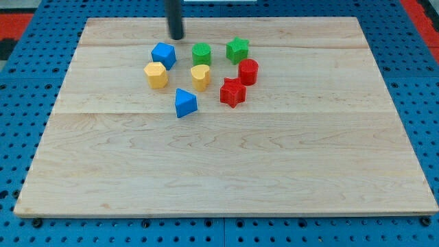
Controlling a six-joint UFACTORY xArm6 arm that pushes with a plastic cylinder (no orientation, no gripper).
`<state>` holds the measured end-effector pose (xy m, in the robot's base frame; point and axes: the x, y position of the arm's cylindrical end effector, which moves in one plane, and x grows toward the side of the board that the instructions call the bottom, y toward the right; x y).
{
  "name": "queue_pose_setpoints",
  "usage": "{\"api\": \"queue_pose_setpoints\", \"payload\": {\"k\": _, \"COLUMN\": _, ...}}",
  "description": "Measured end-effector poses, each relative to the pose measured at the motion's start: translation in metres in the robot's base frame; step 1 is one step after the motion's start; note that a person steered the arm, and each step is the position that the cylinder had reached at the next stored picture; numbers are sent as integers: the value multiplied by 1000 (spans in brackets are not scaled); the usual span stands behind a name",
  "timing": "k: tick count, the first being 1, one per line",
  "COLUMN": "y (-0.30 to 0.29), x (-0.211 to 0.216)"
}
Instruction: Nudge the red star a bit left
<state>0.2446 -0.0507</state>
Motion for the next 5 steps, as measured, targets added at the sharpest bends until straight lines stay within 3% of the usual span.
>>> {"api": "queue_pose_setpoints", "payload": {"k": 1, "y": 123, "x": 0}}
{"api": "queue_pose_setpoints", "payload": {"k": 2, "y": 211, "x": 59}}
{"api": "queue_pose_setpoints", "payload": {"k": 3, "y": 212, "x": 158}}
{"api": "queue_pose_setpoints", "payload": {"k": 4, "y": 131, "x": 213}}
{"api": "queue_pose_setpoints", "payload": {"k": 5, "y": 5, "x": 184}}
